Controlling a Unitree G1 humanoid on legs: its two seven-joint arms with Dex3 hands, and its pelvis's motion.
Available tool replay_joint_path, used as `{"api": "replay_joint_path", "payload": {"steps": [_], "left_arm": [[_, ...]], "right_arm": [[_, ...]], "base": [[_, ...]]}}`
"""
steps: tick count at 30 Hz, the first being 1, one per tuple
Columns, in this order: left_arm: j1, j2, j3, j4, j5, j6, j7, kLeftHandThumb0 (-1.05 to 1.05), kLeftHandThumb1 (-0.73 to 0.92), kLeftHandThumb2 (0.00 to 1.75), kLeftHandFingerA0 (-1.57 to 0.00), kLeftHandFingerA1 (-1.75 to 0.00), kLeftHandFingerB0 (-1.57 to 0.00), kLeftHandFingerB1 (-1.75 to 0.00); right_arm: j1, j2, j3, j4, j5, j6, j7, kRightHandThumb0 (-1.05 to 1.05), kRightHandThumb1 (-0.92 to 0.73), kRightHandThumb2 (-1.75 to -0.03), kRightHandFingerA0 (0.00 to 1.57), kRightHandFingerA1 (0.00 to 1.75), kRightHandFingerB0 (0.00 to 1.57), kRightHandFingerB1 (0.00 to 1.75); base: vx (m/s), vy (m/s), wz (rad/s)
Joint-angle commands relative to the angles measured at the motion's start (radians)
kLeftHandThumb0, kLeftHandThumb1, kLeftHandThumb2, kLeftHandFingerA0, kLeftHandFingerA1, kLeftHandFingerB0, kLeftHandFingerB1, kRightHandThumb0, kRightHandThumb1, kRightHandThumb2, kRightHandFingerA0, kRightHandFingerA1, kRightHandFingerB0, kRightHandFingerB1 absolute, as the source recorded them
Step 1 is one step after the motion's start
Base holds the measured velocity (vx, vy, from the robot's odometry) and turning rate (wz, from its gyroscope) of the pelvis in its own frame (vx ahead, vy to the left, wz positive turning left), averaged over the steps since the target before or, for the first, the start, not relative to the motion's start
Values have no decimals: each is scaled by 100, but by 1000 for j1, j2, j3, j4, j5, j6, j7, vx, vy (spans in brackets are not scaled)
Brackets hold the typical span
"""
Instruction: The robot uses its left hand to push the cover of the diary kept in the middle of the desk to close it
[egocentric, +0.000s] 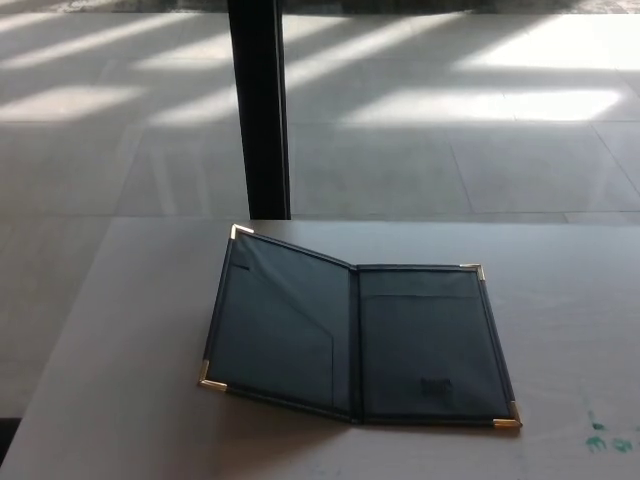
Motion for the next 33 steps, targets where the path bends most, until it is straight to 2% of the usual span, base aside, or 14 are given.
{"api": "replay_joint_path", "payload": {"steps": [1, 2, 9, 10, 11, 13, 14, 15, 16, 18, 21, 22, 23, 33], "left_arm": [[-12, -16, 116, -216, -139, 220, 78, -31, 68, 118, 0, -48, 0, -48], [-17, -3, 100, -256, -112, 217, 74, -67, 92, 84, -10, -31, -11, -33], [-129, 85, 3, -411, 51, 253, 122, -29, 74, 122, 0, -50, -1, -48], [-137, 88, 1, -423, 49, 259, 124, -54, 92, 80, -8, -33, -12, -33], [-156, 91, -1, -444, 41, 263, 123, -57, 77, 105, 0, -38, 0, -41], [-198, 89, -12, -470, 53, 284, 150, -29, 66, 117, -7, -51, -9, -50], [-232, 102, -42, -521, 48, 303, 126, -34, 66, 119, 0, -50, 0, -48], [-237, 103, -45, -528, 47, 309, 123, -34, 66, 119, 0, -50, 0, -48], [-247, 98, -50, -556, 31, 326, 114, -68, 79, 113, -1, -40, -4, -43], [-290, 64, -61, -589, -20, 336, 101, -56, 92, 87, 0, -19, -1, -27], [-317, 46, -99, -605, -26, 355, 82, -69, 85, 111, 0, -29, 0, -33], [-330, 28, -130, -630, -20, 388, 92, -69, 87, 114, 0, -32, -1, -36], [-345, 3, -132, -634, -26, 405, 111, -73, 84, 112, -2, -36, -2, -37], [-329, -48, -198, -648, 32, 466, 135, -75, 82, 115, 0, -41, -14, -44]], "right_arm": [[15, -14, -154, -117, 220, 66, 51, -102, -65, -121, 96, 64, 65, 53], [16, -13, -156, -122, 217, 70, 53, -104, -66, -122, 97, 64, 66, 54], [19, -1, -169, -141, 226, 79, 78, -96, -64, -120, 97, 69, 64, 56], [19, 1, -170, -146, 229, 86, 72, -95, -63, -117, 98, 68, 73, 59], [18, 3, -172, -149, 231, 91, 66, -103, -88, -67, 104, 65, 77, 53], [15, 1, -170, -145, 233, 88, 69, -103, -88, -67, 104, 66, 77, 54], [15, 1, -170, -145, 238, 88, 73, -99, -62, -118, 101, 68, 70, 56], [14, 1, -170, -147, 240, 90, 73, -99, -62, -118, 101, 68, 70, 56], [16, 2, -170, -158, 240, 102, 65, -104, -88, -67, 106, 66, 77, 53], [15, -1, -161, -161, 232, 103, 60, -94, -63, -119, 98, 69, 70, 58], [17, -1, -158, -169, 232, 105, 54, -94, -64, -118, 99, 69, 71, 59], [10, 0, -158, -166, 237, 110, 50, -102, -88, -68, 104, 65, 77, 52], [13, -1, -158, -164, 240, 103, 62, -103, -68, -122, 97, 65, 66, 54], [-2, -5, -155, -147, 244, 102, 51, -103, -68, -122, 95, 61, 69, 55]], "base": [[0, 0, 0], [0, 0, 0], [0, 0, 0], [0, 0, 0], [0, 0, 0], [0, 0, 0], [0, 0, 0], [0, 0, 0], [0, 0, 0], [0, 0, 0], [0, 0, 0], [0, 0, 0], [0, 0, 0], [0, 0, 0]]}}
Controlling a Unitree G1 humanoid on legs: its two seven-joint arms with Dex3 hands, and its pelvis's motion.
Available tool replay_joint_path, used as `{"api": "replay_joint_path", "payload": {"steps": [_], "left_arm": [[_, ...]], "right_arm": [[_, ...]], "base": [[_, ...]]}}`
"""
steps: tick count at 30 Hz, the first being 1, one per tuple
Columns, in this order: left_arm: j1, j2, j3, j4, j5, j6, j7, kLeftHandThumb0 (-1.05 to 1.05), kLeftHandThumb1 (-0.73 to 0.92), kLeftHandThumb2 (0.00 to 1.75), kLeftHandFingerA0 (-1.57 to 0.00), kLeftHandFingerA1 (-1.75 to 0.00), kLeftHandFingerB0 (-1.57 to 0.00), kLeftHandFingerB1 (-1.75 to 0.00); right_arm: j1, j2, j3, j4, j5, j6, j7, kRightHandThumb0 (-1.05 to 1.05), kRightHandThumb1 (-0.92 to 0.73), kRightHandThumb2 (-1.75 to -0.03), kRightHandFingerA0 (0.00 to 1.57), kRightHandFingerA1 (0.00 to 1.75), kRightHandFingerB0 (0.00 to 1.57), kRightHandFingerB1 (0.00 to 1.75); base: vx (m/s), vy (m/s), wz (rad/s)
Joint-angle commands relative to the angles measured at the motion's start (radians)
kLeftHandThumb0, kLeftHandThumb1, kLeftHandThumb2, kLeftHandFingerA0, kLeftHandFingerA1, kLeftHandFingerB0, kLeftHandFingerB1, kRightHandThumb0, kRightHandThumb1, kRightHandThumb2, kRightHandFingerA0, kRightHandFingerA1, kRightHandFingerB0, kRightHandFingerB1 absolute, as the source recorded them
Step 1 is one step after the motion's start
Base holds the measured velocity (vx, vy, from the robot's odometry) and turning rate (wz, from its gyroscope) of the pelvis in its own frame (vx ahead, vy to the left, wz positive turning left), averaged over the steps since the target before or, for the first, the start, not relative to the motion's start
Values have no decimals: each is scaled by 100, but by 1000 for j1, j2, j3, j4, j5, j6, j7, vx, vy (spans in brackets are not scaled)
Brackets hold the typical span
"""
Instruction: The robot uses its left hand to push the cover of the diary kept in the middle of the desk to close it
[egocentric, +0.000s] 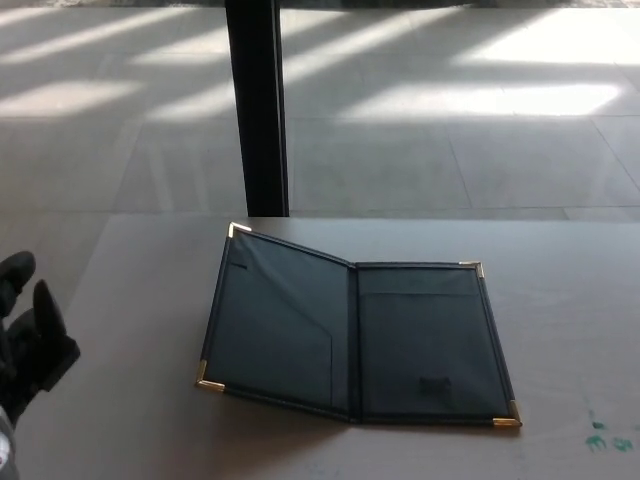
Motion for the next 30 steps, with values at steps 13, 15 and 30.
{"api": "replay_joint_path", "payload": {"steps": [13, 15, 30], "left_arm": [[8, -77, 35, 24, -64, 163, -1, -71, 79, 114, -4, -47, -3, -46], [1, -105, 34, 25, -71, 178, 12, -70, 80, 113, -7, -51, -4, -46], [-37, -509, -17, -12, -216, 266, 123, -34, 63, 121, 0, -51, 0, -50]], "right_arm": [[-6, -16, 8, -8, 33, 23, -15, -102, -89, -68, 104, 64, 72, 51], [-11, -18, 8, -2, 34, 20, -14, -102, -89, -68, 104, 64, 72, 51], [-27, -25, 17, -28, 43, 40, -13, -101, -88, -67, 100, 64, 71, 51]], "base": [[0, 0, 0], [0, 0, 0], [0, 0, 0]]}}
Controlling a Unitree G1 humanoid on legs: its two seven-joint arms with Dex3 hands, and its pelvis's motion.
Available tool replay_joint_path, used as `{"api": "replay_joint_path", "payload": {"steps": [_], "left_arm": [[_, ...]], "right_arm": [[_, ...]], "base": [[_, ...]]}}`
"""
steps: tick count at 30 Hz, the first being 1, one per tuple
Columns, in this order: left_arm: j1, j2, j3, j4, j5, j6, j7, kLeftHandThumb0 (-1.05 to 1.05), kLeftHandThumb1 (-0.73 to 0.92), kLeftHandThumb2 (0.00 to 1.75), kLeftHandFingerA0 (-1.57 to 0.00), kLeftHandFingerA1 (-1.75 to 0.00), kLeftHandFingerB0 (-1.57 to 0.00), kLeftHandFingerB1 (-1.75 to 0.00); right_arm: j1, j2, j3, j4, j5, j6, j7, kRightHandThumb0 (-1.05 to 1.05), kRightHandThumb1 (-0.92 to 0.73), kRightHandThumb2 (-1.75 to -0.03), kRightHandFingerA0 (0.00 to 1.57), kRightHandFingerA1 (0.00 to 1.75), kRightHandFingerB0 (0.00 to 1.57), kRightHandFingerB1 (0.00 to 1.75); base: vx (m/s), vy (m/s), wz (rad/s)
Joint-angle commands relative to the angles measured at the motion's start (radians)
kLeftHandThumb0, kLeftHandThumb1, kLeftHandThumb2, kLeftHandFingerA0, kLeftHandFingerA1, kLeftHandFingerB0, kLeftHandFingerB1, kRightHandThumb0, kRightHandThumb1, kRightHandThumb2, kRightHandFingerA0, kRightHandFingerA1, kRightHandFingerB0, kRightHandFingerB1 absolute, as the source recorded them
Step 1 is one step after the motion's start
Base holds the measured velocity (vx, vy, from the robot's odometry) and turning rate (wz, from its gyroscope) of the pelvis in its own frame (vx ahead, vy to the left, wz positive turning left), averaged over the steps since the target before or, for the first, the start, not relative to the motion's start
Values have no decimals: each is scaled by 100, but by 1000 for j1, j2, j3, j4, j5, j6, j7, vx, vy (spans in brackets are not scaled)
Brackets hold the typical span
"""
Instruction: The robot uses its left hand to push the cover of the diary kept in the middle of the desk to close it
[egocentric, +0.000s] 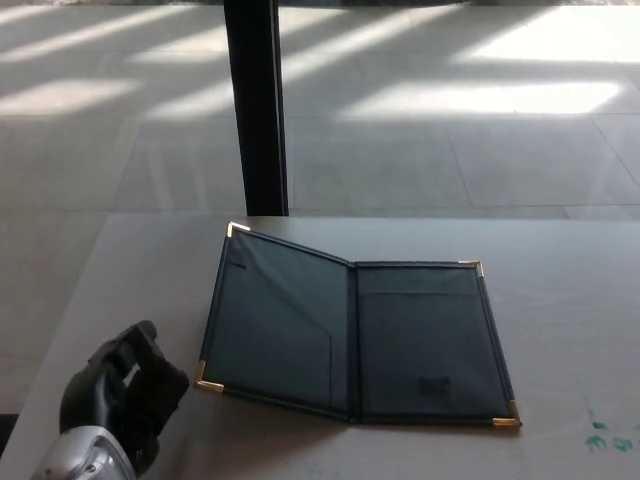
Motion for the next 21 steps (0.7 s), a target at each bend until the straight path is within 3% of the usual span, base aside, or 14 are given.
{"api": "replay_joint_path", "payload": {"steps": [1, 2, 3, 5, 8, 9, 10, 11, 13, 14, 15, 17, 18, 21], "left_arm": [[2, -161, -61, 15, -50, 11, 62, -34, 63, 121, 0, -51, 0, -50], [0, -167, -70, 21, -53, 18, 70, -34, 61, 120, -1, -51, -1, -51], [-1, -172, -75, 23, -57, 24, 77, -81, 91, 112, -13, -53, -11, -48], [-1, -178, -77, 26, -68, 29, 91, -79, 92, 94, -17, -48, -9, -38], [4, -179, -85, 29, -78, 29, 104, -80, 92, 93, -17, -49, -11, -43], [12, -175, -90, 31, -79, 28, 104, -35, 58, 118, 0, -51, -1, -51], [19, -172, -91, 32, -82, 25, 103, -35, 58, 118, 0, -51, -1, -52], [17, -176, -86, 38, -86, 24, 110, -81, 92, 95, -15, -50, -7, -38], [20, -176, -75, 57, -96, 9, 115, -82, 92, 94, -17, -51, -8, -38], [28, -178, -70, 63, -106, 0, 112, -35, 57, 118, -1, -51, -1, -51], [36, -180, -62, 71, -120, -3, 110, -81, 92, 95, -13, -49, -7, -39], [45, -190, -54, 85, -134, -11, 115, -82, 92, 94, -11, -48, -6, -38], [53, -203, -58, 112, -133, -34, 118, -80, 92, 127, -14, -57, 0, -37], [56, -224, -46, 160, -153, -64, 124, -75, 88, 126, -3, -53, 0, -33]], "right_arm": [[-10, -24, 2, -14, 20, 22, -2, -101, -88, -67, 100, 64, 71, 51], [-10, -23, 5, -20, 16, 26, -8, -101, -89, -68, 101, 64, 72, 51], [-10, -24, 6, -20, 14, 26, -9, -101, -88, -67, 102, 64, 72, 51], [-15, -25, 6, -6, 12, 16, -8, -101, -88, -67, 103, 64, 73, 51], [-14, -25, 6, -9, 14, 19, -7, -101, -89, -68, 102, 65, 72, 50], [-17, -26, 3, -4, 16, 24, -11, -99, -89, -67, 103, 64, 73, 51], [-21, -28, 2, 6, 17, 21, -9, -100, -89, -68, 103, 64, 72, 50], [-20, -26, -1, -1, 19, 28, -15, -99, -88, -68, 103, 64, 72, 49], [-14, -25, 2, -2, 14, 17, -9, -100, -89, -68, 102, 65, 72, 51], [-17, -26, 3, 4, 11, 19, -12, -100, -89, -68, 101, 64, 73, 51], [-13, -22, 5, 7, 9, 16, -12, -101, -89, -69, 100, 63, 72, 51], [-10, -20, 6, 12, 10, 6, -1, -101, -89, -68, 99, 64, 71, 51], [-5, -15, 6, -4, 13, 11, -5, -100, -89, -68, 102, 63, 72, 51], [2, -8, -1, -14, 23, 18, -7, -101, -88, -67, 103, 63, 73, 51]], "base": [[0, 0, 0], [0, 0, 0], [0, 0, 0], [0, 0, 0], [0, 0, 0], [0, 0, 0], [0, 0, 0], [0, 0, 0], [0, 0, 0], [0, 0, 0], [0, 0, 0], [0, 0, 0], [0, 0, 0], [0, 0, 0]]}}
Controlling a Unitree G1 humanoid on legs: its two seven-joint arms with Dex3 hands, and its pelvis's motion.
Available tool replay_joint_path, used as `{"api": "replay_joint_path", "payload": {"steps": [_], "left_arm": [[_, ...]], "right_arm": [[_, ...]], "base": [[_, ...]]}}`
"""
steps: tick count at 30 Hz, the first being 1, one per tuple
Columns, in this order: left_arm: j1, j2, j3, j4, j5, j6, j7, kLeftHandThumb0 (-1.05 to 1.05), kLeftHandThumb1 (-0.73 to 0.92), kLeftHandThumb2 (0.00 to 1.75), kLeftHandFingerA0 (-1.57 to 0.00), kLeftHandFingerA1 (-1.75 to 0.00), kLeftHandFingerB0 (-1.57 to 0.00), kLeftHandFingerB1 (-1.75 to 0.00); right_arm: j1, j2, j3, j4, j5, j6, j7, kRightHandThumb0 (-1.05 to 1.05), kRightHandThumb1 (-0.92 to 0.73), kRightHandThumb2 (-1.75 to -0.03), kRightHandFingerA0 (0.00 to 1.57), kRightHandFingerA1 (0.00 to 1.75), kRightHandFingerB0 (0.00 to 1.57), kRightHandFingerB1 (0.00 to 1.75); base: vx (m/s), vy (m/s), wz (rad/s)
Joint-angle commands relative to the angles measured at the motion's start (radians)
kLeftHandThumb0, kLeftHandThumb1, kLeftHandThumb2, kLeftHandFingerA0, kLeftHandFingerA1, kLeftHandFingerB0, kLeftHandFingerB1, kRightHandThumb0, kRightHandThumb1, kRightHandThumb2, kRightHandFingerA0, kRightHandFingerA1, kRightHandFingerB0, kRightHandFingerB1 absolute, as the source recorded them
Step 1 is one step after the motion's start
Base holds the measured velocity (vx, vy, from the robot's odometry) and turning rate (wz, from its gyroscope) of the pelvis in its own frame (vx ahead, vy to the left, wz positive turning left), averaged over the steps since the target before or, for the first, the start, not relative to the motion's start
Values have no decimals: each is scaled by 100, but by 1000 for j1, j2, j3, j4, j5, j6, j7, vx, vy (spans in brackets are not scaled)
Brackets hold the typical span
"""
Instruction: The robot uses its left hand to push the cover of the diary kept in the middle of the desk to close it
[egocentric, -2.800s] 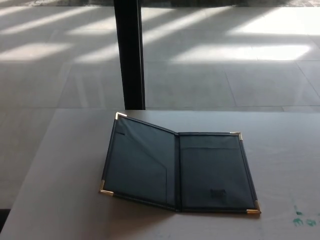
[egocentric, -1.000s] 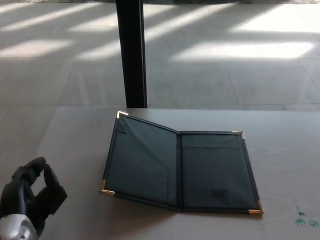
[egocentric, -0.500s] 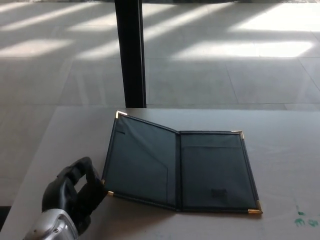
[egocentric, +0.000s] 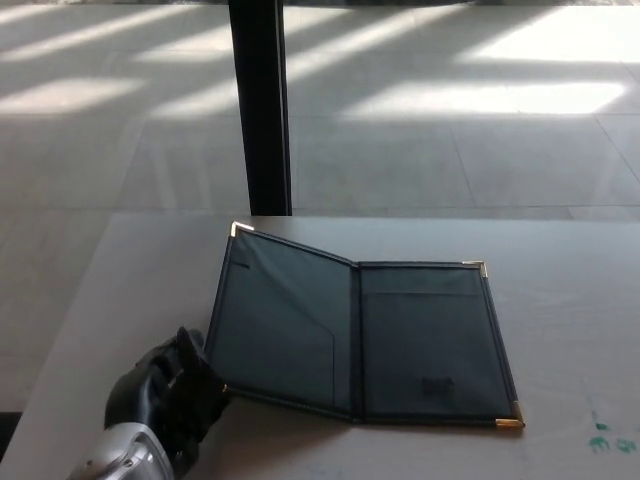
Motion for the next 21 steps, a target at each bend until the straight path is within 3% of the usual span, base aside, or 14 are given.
{"api": "replay_joint_path", "payload": {"steps": [1, 2, 3, 4, 5, 6, 7, 8, 10, 11, 12, 18, 19, 21], "left_arm": [[60, -227, 25, 89, -76, -79, 62, -81, 92, 127, -8, -55, -1, -33], [48, -243, 43, 104, -90, -87, 82, -82, 92, 127, -11, -55, 0, -34], [27, -260, 55, 122, -103, -107, 98, -77, 86, 124, -10, -55, 0, -37], [19, -265, 57, 131, -110, -117, 105, -77, 86, 124, -10, -55, 0, -37], [11, -270, 63, 136, -120, -122, 115, -85, 92, 91, -14, -51, -6, -35], [-2, -279, 72, 142, -133, -128, 128, -85, 92, 91, -14, -51, -6, -35], [-42, -308, 89, 160, -152, -175, 157, -87, 92, 91, -20, -56, -6, -33], [-74, -321, 96, 168, -159, -196, 185, -88, 92, 93, -22, -54, -8, -33], [-170, -328, 100, 207, -164, -256, 211, -82, 92, 97, -18, -53, -5, -32], [-202, -329, 105, 221, -169, -272, 223, -81, 92, 95, -19, -53, -6, -33], [-251, -329, 116, 245, -172, -293, 244, -85, 92, 94, -21, -57, -7, -33], [-536, -250, 190, 410, -207, -425, 210, -95, 92, 84, -24, -58, -17, -44], [-584, -249, 195, 414, -214, -428, 219, -96, 92, 84, -29, -56, -18, -44], [-635, -259, 200, 423, -244, -442, 223, -95, 92, 81, -29, -61, -14, -46]], "right_arm": [[14, -10, -10, -7, 22, 11, -5, -100, -89, -68, 103, 63, 71, 51], [15, -7, -14, -10, 34, 16, 3, -95, -65, -117, 97, 67, 63, 56], [18, -6, -12, -10, 31, 19, 0, -102, -88, -69, 104, 64, 71, 50], [19, -6, -11, -9, 29, 20, -1, -102, -88, -69, 104, 64, 71, 50], [18, -6, -12, -7, 29, 21, -3, -101, -87, -68, 104, 64, 72, 50], [17, -6, -13, -4, 30, 22, -6, -101, -87, -68, 104, 64, 72, 50], [26, 0, -12, -18, 27, 24, -12, -96, -64, -116, 99, 66, 67, 56], [32, 2, -10, -27, 27, 19, -6, -100, -88, -68, 102, 64, 71, 51], [45, 9, -8, -37, 28, 25, -5, -102, -88, -68, 103, 65, 71, 52], [48, 8, -7, -37, 28, 22, -1, -95, -65, -117, 97, 68, 62, 56], [53, 8, -6, -37, 24, 16, 1, -100, -89, -67, 103, 65, 71, 51], [51, 3, -4, -18, 24, 0, 10, -102, -88, -66, 104, 65, 72, 51], [51, 2, -4, -19, 24, 4, 8, -102, -66, -120, 98, 64, 66, 54], [55, 0, -1, -22, 17, 11, 2, -103, -68, -122, 97, 63, 66, 54]], "base": [[0, 0, 0], [0, 0, 0], [0, 0, 0], [0, 0, 0], [0, 0, 0], [0, 0, 0], [0, 0, 0], [0, 0, 0], [0, 0, 0], [0, 0, 0], [0, 0, 0], [0, 0, 0], [0, 0, 0], [0, 0, 0]]}}
